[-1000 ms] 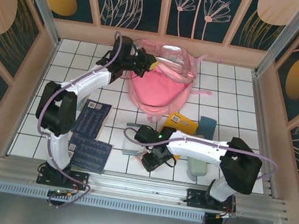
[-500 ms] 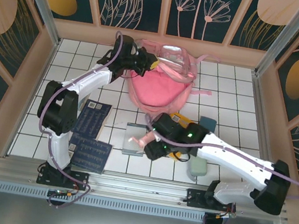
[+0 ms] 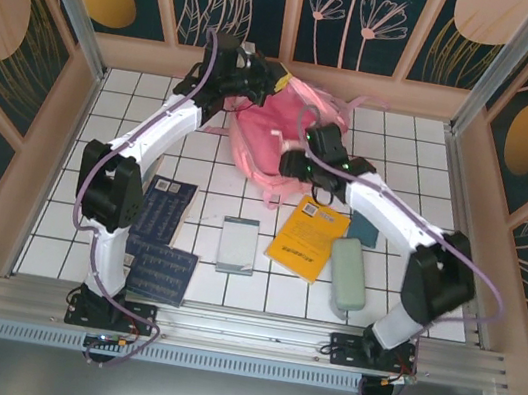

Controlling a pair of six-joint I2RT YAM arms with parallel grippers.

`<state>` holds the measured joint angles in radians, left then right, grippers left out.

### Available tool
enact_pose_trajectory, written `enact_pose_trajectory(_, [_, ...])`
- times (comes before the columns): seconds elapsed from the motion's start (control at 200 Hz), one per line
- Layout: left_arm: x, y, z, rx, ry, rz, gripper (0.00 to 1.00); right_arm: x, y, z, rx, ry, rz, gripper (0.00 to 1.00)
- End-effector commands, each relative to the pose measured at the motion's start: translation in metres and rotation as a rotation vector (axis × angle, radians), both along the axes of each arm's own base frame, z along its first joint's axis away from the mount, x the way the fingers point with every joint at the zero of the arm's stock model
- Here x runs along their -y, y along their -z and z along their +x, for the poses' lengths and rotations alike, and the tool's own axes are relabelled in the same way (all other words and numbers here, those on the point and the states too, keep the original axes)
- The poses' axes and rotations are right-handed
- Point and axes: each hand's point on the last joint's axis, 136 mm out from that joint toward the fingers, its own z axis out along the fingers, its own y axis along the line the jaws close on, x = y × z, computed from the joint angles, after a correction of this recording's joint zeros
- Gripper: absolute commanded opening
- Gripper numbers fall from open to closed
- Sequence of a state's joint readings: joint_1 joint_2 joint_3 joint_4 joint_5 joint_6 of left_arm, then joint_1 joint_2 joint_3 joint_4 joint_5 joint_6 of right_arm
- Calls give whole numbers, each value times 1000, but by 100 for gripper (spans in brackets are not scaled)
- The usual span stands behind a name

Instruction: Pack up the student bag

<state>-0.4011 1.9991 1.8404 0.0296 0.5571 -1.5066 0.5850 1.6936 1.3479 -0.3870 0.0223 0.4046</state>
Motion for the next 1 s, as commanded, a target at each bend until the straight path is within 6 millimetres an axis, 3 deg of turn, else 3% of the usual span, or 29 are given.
enact_pose_trajectory(0.0, [9,-43,-6,96,21,-74,0,-21,-18,63,74,97,128,26])
enact_pose_trajectory(0.165, [22,-58,-19,127,51,-113,0,-41,12,117,53,198,125,33])
enact_pose_trajectory(0.195, [24,-61,-20,132,52,-118,0,-39,19,126,55,235,110,38])
enact_pose_trajectory(0.2, [24,-62,-21,134,52,-120,0,-28,21,134,55,267,106,40])
enact_pose_trajectory(0.23, [26,-67,-23,140,55,-127,0,-20,24,143,63,309,98,44])
enact_pose_trajectory(0.285, [28,-74,-27,155,59,-144,0,-13,32,157,83,373,95,58])
enact_pose_trajectory(0.38, [30,-83,-31,169,54,-157,0,-7,32,179,159,416,108,98])
enact_pose_trajectory(0.541, [30,-80,-30,162,50,-156,0,-8,7,190,289,373,70,99])
enact_pose_trajectory(0.666, [32,-71,-26,148,50,-148,0,-11,-23,178,398,294,50,99])
enact_pose_trajectory(0.781, [34,-63,-21,134,50,-142,0,-11,-49,154,489,205,-28,99])
enact_pose_trajectory(0.796, [34,-62,-21,134,49,-141,0,-22,-53,143,500,162,-30,99])
enact_pose_trajectory(0.926, [34,-55,-16,125,41,-132,0,-47,-79,80,615,-78,-14,98])
enact_pose_trajectory(0.996, [35,-49,-13,117,41,-128,0,-50,-91,45,644,-157,3,98])
